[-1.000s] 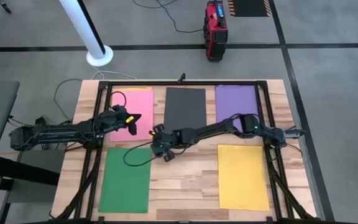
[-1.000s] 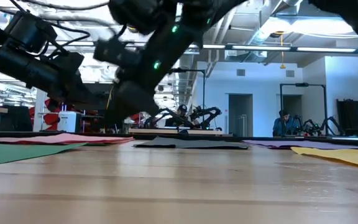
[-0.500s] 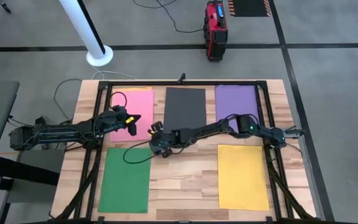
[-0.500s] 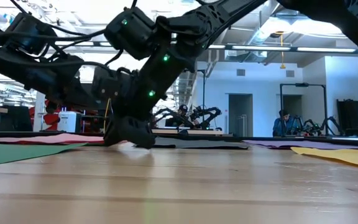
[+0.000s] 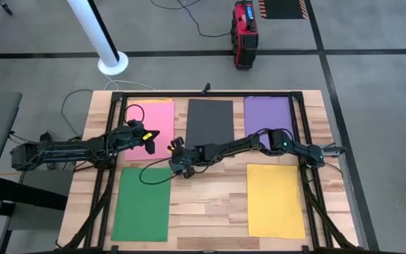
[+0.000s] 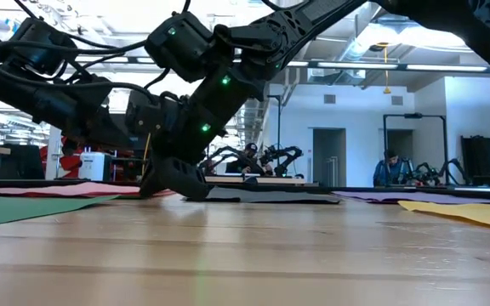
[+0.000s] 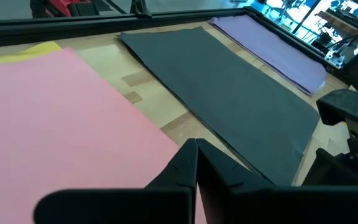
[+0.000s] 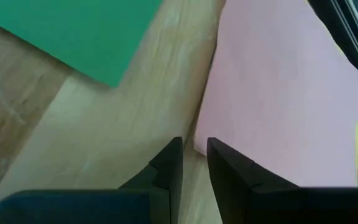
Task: Organize paper
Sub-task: Move the pink paper to the bottom center of the table
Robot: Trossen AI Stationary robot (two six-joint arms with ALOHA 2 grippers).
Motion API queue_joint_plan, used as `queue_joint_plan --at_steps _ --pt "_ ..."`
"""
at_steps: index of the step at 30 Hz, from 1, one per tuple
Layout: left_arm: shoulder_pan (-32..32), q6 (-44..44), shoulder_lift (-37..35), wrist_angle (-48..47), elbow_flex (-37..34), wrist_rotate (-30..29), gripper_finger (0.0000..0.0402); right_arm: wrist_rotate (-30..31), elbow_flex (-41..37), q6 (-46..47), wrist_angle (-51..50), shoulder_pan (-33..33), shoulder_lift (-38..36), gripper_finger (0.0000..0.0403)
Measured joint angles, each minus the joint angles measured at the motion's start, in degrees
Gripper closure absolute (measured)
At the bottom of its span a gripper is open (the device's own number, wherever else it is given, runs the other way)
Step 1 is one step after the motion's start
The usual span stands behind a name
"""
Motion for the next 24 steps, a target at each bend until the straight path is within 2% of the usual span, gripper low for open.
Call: queue_joint_plan --at_steps 5,11,24 --pt "0.0 0.4 0.0 0.0 0.0 -0.1 0.0401 -0.8 0.0 0.5 0.1 -0.4 0.0 0.0343" --pt "0.0 0.7 0.0 0.0 0.0 -0.1 0.0401 -1.8 0.0 0.1 -1.2 -0.8 0.0 0.0398" --pt "0.0 0.9 0.0 -0.1 0.0 -0.1 0.0401 -2.1 0.0 0.0 -4.6 3.8 -2.5 0.0402"
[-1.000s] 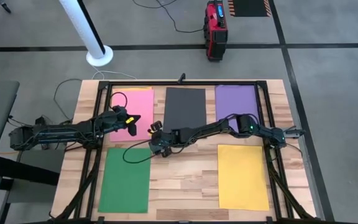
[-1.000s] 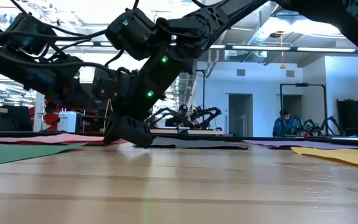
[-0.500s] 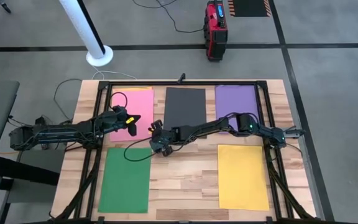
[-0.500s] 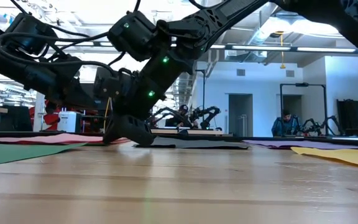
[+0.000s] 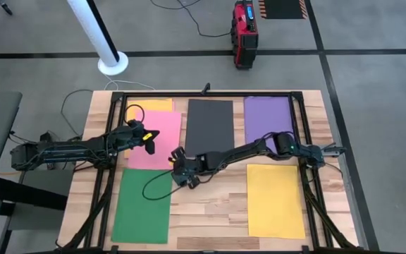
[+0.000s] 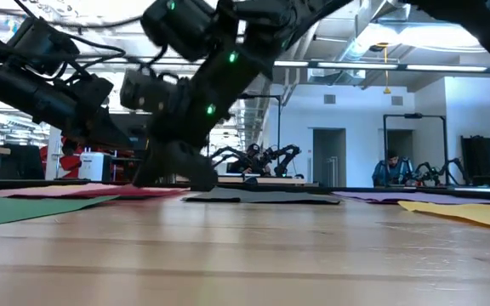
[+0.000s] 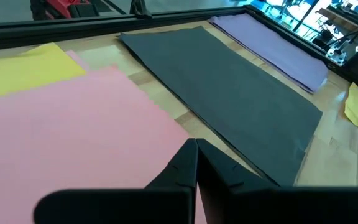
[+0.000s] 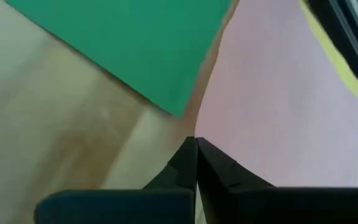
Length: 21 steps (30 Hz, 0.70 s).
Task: Organize paper
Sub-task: Move the pink paper to the bottom center of the table
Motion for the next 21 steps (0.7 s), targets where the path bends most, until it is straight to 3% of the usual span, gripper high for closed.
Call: queue_joint_plan --at_steps 16,21 --pt "0.0 -0.5 0.0 0.3 0.0 0.1 0.0402 -3.2 0.0 9.5 -15.5 7.9 -12.4 0.0403" --pt "0.0 -0.6 0.0 0.3 0.0 1.1 0.0401 -3.2 0.0 15.0 -17.4 9.0 -12.7 0.0402"
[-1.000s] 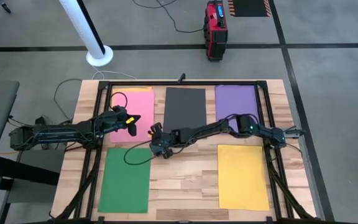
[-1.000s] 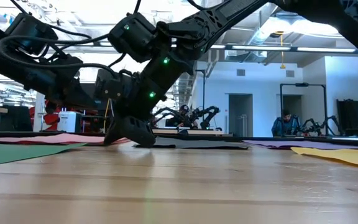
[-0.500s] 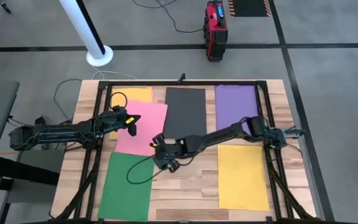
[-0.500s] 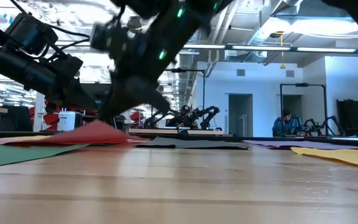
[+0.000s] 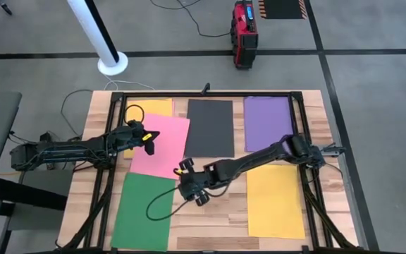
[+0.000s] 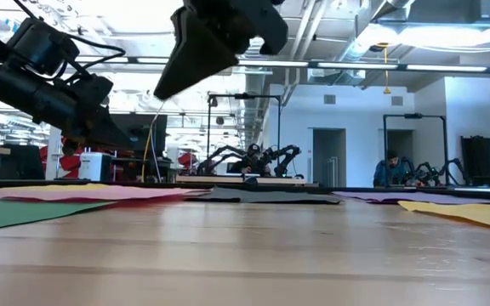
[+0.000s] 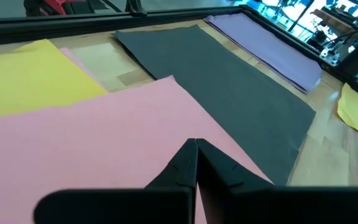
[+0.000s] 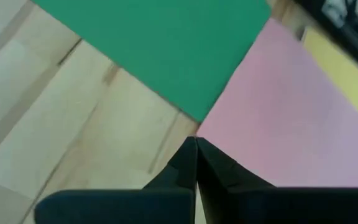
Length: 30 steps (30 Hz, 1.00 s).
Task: Organize paper
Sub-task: Move the pink paper to the bottom center of the table
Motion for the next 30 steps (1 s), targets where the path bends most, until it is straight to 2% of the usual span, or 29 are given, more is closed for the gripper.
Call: queue_joint_plan --at_steps 5,12,17,26,30 --pt "0.0 0.0 0.0 -0.5 0.0 1.0 0.0401 2.2 -0.2 1.1 0.8 -1.4 5.0 0.0376" --pt "0.0 0.5 0.0 -0.9 0.0 1.6 0.0402 7.3 0.0 -4.8 7.3 -2.8 10.9 0.0305" --pt "0.0 0.8 0.0 -2.3 0.0 1.6 0.0401 7.7 -0.1 -7.2 10.9 -2.8 12.9 0.0280" --pt "0.0 1.1 0.0 -3.2 0.0 1.5 0.0401 7.6 0.0 -7.9 15.1 -3.5 14.9 0.0285" --pt "0.0 1.1 0.0 -3.2 0.0 1.4 0.0401 7.5 0.0 -7.9 15.5 -3.7 15.0 0.0328"
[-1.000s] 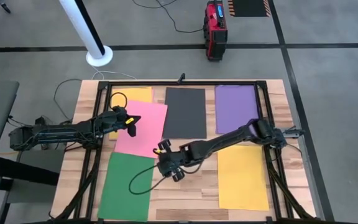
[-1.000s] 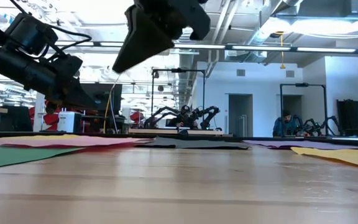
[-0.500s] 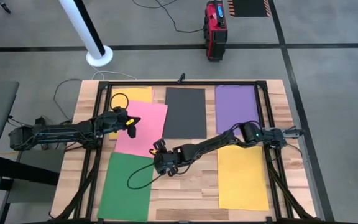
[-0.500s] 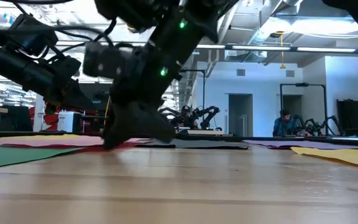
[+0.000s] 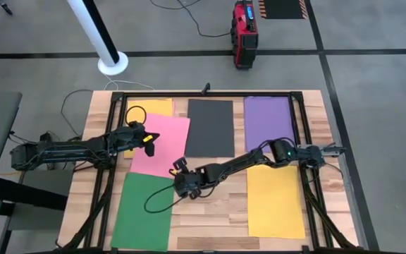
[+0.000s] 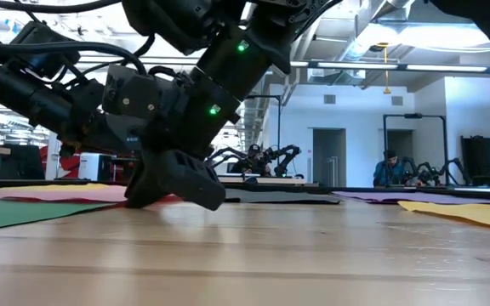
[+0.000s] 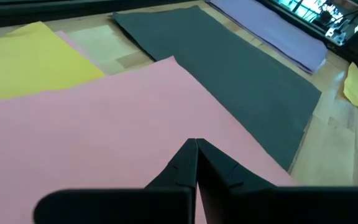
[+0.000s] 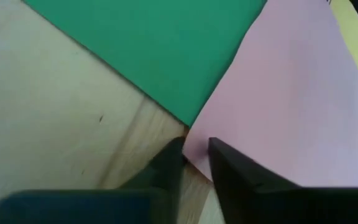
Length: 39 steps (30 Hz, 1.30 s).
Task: Organize paper
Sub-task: Move the pink paper to the bottom center of the table
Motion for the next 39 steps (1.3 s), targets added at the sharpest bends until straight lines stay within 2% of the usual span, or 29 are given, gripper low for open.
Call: queue_joint_plan --at_steps 2,4,11,19,27,34,39 --pt "0.0 0.0 0.0 0.0 0.0 0.0 0.0401 0.0 0.0 -0.1 0.0 0.0 0.0 0.0372" --pt "0.0 0.0 0.0 0.2 0.0 0.0 0.0401 0.9 0.0 -1.6 0.0 0.3 0.0 0.0393" --pt "0.0 0.0 0.0 0.2 0.0 0.0 0.0401 4.1 2.4 -3.1 -2.8 0.8 0.1 0.0402" --pt "0.0 0.6 0.0 0.3 0.0 0.0 0.0401 4.7 11.0 -2.2 -12.3 1.1 0.0 0.0403" --pt "0.0 0.5 0.0 0.3 0.0 0.0 0.0401 -4.0 12.7 5.1 -21.2 2.6 -6.3 0.0403" --pt "0.0 -1.2 0.0 0.3 0.0 0.1 0.0402 -8.8 12.7 14.4 -31.2 4.7 -9.4 0.0403" --pt "0.0 -2.0 0.0 0.3 0.0 0.3 0.0402 -9.4 12.6 17.9 -36.4 8.4 -9.4 0.0403"
